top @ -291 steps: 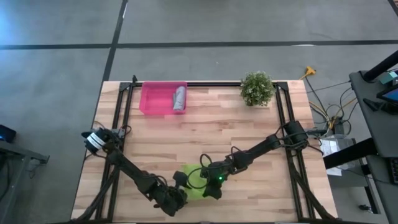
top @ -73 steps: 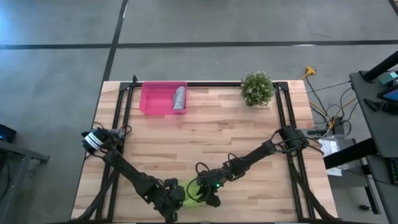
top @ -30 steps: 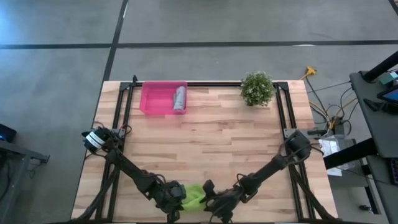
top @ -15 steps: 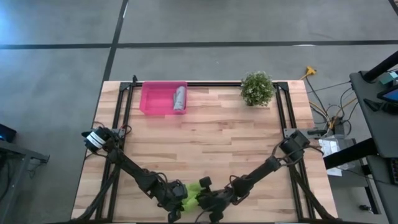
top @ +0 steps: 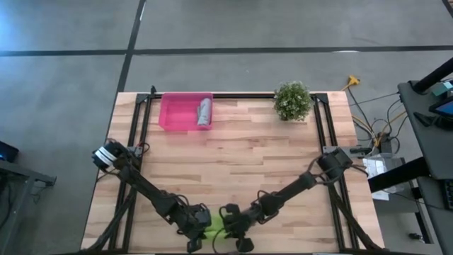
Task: Roll microfiber towels into tight, uniform cylinder then place into a basket
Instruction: Roll the green microfiber cloth
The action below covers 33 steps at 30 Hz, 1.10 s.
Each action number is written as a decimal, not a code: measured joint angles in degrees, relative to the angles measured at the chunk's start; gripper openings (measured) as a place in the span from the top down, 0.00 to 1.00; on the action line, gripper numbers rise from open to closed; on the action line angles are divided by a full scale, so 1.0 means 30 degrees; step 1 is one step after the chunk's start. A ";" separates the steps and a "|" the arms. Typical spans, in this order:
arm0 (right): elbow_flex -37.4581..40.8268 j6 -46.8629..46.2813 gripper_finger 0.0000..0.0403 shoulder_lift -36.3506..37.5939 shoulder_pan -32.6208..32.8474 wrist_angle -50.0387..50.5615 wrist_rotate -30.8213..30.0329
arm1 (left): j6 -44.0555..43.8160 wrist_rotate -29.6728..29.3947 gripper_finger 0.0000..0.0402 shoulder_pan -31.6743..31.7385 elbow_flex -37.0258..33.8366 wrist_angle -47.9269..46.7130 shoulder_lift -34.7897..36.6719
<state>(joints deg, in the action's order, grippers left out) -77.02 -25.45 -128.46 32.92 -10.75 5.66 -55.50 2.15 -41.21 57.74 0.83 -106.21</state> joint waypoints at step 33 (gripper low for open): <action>0.1007 -0.8362 0.95 0.0117 -0.2299 -0.1438 0.5955 | 1.1744 -0.3578 0.60 -0.0958 0.1300 0.0789 0.1730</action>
<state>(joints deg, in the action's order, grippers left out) -74.00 -50.54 -128.11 26.02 -15.06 23.52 -20.27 -8.58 -44.08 61.64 3.20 -101.02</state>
